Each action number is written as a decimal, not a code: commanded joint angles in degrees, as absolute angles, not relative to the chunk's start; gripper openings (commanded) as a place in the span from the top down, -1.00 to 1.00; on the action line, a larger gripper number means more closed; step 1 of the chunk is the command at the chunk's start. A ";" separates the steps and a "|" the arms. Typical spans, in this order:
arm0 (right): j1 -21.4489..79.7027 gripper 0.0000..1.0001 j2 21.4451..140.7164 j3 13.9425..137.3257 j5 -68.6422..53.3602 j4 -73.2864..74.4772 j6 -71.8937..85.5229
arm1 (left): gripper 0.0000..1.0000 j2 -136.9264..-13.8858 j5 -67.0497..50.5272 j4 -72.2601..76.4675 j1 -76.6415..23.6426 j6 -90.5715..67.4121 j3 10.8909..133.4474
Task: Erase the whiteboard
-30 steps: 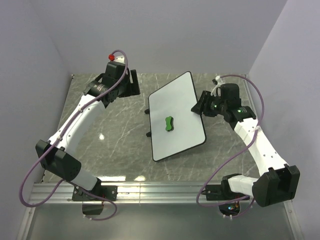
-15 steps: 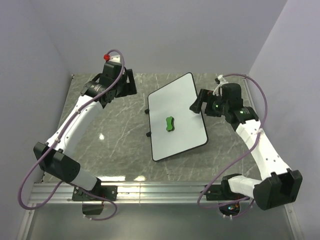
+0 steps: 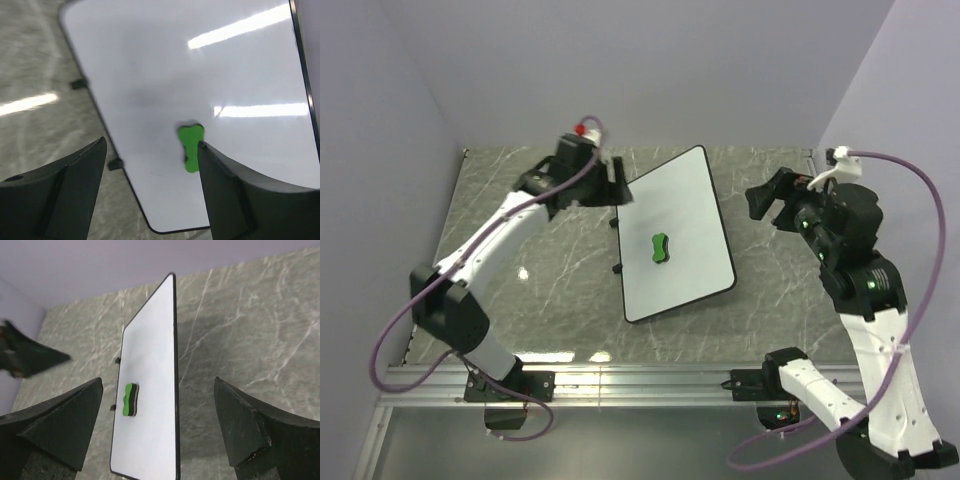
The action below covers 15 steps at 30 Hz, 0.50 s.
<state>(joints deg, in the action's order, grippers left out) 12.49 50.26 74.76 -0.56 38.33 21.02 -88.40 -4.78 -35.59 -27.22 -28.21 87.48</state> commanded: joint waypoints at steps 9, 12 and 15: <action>12.39 -0.97 44.04 75.41 6.68 46.57 18.19 | -0.50 -98.96 -16.17 -25.93 -37.53 -35.25 86.66; 12.39 -0.98 42.81 74.88 7.56 47.54 17.84 | -0.47 -99.75 -17.40 -25.14 -38.05 -35.24 85.96; 12.39 -0.98 42.19 74.01 7.56 47.99 17.84 | -0.44 -99.58 -18.54 -23.82 -38.67 -35.95 84.29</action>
<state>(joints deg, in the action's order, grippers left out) 12.49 42.92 74.70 5.93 46.63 18.90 -100.14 -15.86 -27.38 -37.80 -34.37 85.80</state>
